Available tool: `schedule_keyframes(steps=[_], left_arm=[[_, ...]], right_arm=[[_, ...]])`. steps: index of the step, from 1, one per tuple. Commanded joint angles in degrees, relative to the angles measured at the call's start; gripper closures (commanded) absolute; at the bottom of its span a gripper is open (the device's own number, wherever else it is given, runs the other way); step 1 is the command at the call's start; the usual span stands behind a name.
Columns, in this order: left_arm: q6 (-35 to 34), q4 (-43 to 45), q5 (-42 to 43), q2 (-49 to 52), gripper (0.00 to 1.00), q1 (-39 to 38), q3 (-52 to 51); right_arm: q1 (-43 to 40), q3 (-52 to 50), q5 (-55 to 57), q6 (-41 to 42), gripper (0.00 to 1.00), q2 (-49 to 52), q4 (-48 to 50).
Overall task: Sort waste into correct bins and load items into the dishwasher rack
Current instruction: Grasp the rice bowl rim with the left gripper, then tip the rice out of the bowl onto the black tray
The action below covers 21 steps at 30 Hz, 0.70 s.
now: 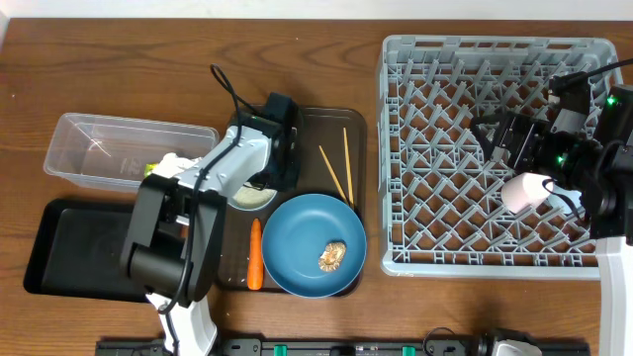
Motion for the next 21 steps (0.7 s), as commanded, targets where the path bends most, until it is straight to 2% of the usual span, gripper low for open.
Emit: schedule_keyframes(steps=[1,2,3,11,21], left_arm=[[-0.33,0.15,-3.85,0.85,0.87,-0.13,-0.28],[-0.33,0.17,-3.93,0.85,0.92,-0.24,-0.28],[-0.33,0.17,-3.91,0.83,0.94,-0.39,-0.26],[-1.01,-3.61,-3.93,-3.02,0.94,-3.67,2.05],[-9.44,-6.54,-1.95,-23.21,0.94,-3.76,2.91]], right_arm=[[0.48,0.11,0.13,-1.25,0.14,0.26,-0.02],[0.48,0.11,0.13,-1.25,0.14,0.26,-0.04],[0.48,0.11,0.13,-1.25,0.14,0.26,-0.07],[0.48,0.11,0.13,-1.25,0.14,0.26,0.0],[0.48,0.11,0.13,-1.25,0.14,0.26,0.04]])
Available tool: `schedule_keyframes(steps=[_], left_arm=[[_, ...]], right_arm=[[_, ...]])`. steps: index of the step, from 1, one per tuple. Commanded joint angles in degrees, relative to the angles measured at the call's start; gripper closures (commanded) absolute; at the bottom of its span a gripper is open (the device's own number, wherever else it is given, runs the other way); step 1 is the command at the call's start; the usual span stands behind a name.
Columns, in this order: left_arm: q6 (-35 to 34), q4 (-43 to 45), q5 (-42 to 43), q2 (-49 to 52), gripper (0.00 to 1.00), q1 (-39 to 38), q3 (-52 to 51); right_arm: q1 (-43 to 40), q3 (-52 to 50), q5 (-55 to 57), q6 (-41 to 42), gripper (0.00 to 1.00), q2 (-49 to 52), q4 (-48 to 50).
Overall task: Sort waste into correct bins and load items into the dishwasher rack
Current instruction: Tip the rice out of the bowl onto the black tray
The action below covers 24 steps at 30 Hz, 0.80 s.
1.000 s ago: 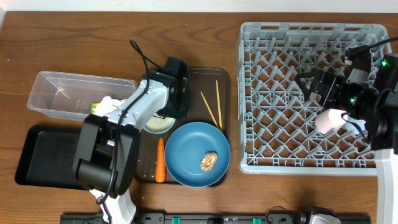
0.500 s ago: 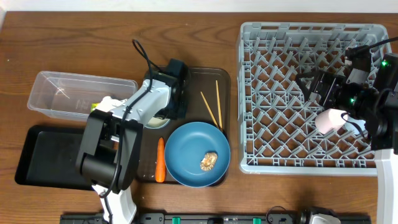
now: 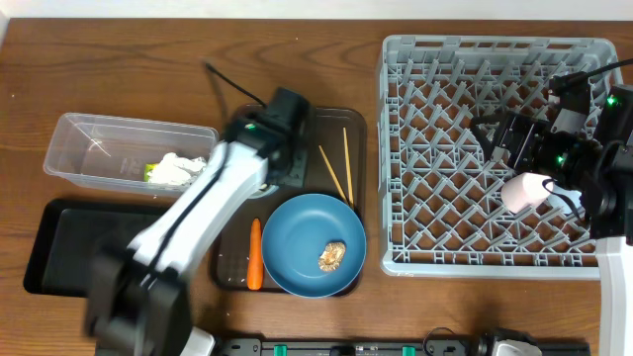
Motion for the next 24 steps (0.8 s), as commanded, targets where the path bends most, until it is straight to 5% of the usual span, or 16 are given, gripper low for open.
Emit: schedule_keyframes(steps=[1,7,17,24], left_arm=[[-4.94,-1.16,0.31,-7.69,0.94,1.81,2.12],[-9.25,-4.68,2.78,-17.46,0.94,11.63,2.08],[-5.6,-4.79,25.81,-22.29,0.94,42.23,-3.26],[-3.34,2.93,41.83,-22.29,0.94,59.34,-15.43]], right_arm=[[0.48,0.11,0.11,-1.22,0.14,0.26,0.0],[0.48,0.11,0.11,-1.22,0.14,0.26,-0.02],[0.48,0.11,0.13,-1.22,0.14,0.26,0.02],[0.46,0.11,0.11,-1.22,0.14,0.26,0.04]])
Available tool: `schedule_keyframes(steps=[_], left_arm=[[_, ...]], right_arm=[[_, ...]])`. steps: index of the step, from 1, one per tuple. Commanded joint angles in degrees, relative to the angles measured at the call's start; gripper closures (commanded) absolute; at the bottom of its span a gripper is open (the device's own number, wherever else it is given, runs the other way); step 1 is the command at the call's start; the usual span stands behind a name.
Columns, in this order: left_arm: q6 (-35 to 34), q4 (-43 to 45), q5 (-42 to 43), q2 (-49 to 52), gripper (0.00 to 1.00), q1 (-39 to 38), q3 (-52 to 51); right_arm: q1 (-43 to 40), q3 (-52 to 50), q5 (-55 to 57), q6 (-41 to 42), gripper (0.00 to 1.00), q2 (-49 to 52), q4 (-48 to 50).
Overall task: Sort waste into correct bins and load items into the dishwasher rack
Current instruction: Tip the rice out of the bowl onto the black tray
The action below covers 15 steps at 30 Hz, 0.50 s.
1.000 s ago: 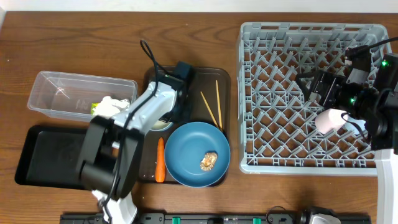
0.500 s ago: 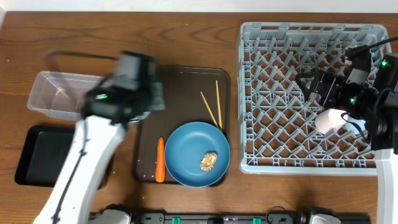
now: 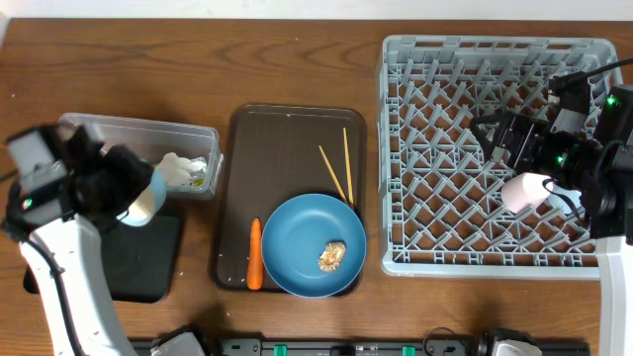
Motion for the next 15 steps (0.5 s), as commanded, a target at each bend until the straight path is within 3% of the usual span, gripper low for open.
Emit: schedule_keyframes(steps=[1,6,15], left_arm=[[2.43,3.04,12.98,-0.28,0.94,7.26,-6.4],[5.95,9.46,22.67,-0.28,0.94,16.7,-14.97],[19.34,17.11,45.81,-0.28,0.94,35.78,-26.82]], right_arm=[[0.48,0.11,0.0,-0.87,0.14,0.22,0.09],[0.48,0.11,0.0,-0.87,0.14,0.22,0.35],[0.46,0.11,0.0,-0.87,0.13,0.22,1.01]])
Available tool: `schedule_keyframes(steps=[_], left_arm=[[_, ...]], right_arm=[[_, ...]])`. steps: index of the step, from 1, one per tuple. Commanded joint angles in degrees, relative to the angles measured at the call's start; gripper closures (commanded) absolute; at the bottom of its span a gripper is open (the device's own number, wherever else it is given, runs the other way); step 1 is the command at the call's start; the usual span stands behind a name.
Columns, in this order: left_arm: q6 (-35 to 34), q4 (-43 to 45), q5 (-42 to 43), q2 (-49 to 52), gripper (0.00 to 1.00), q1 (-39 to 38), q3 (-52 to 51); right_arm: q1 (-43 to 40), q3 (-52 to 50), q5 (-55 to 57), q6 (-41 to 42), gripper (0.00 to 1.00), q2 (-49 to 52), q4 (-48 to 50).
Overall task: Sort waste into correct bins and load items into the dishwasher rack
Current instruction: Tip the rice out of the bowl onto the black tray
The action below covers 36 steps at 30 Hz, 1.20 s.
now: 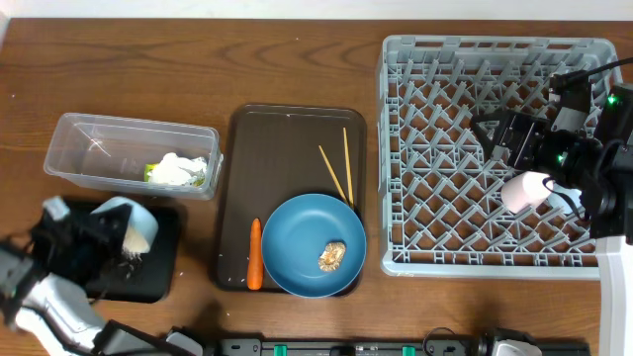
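In the overhead view my left gripper (107, 235) sits at the lower left, shut on a pale blue bowl (135, 225) tipped on its side over the black bin (158, 269); pale crumbs lie below its mouth. A blue plate (297, 232) holding a food scrap (331, 255) rests on the dark tray (287, 133), with a carrot (255, 254) and two chopsticks (343, 163) beside it. My right gripper (485, 134) hovers open over the grey dishwasher rack (435, 59), with a pink cup (522, 190) just below its arm.
A clear plastic bin (99, 148) at the left holds crumpled white waste (176, 170). The rack fills the right side of the wooden table. The left arm's body lies along the front left edge.
My left gripper has carried the pale blue bowl from beside the clear bin down to the black bin, and the bowl is now tipped over it. The right arm has not moved.
My left gripper was first down at the pale bowl on the dark tray's left side. Then the arm was seen swinging at the tray. Later it held the bowl by the clear bin, and now tips it over the black bin. The right arm stayed still.
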Motion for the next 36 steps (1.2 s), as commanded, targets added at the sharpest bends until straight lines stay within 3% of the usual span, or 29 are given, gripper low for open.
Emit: schedule_keyframes(steps=[1,7,18,21,23,29,31,34,36], left_arm=[[8.79,0.87,14.4,-0.26,0.94,6.45,-3.56],[16.96,1.01,24.57,0.15,0.94,15.3,-8.46],[18.99,1.38,24.48,-0.46,0.94,16.13,-8.72],[12.24,-1.44,24.48,-0.92,0.94,16.11,-8.57],[23.04,1.86,22.45,-1.6,0.94,15.43,-8.57],[20.7,-2.32,24.48,-1.62,0.94,15.54,-8.61],[23.82,-1.79,24.24,-1.57,0.94,15.54,-8.61],[18.6,-1.42,24.48,-1.53,0.94,15.74,-8.59],[21.46,-1.44,22.51,-1.53,0.93,15.63,-8.61]], right_arm=[[0.46,0.11,0.02,-0.83,0.13,0.17,0.2],[0.46,0.11,0.0,-0.81,0.13,0.17,0.79],[0.46,0.11,-0.02,-0.79,0.13,0.17,0.83],[0.46,0.13,-0.02,-0.76,0.13,0.17,0.9],[0.46,0.11,-0.02,-0.79,0.13,0.17,0.83],[0.46,0.11,-0.02,-0.09,0.13,0.17,1.25],[0.46,0.13,-0.04,-0.11,0.13,0.17,1.25],[0.46,0.11,-0.04,-0.11,0.13,0.17,1.27],[0.46,0.13,-0.02,-0.13,0.13,0.17,1.25]])
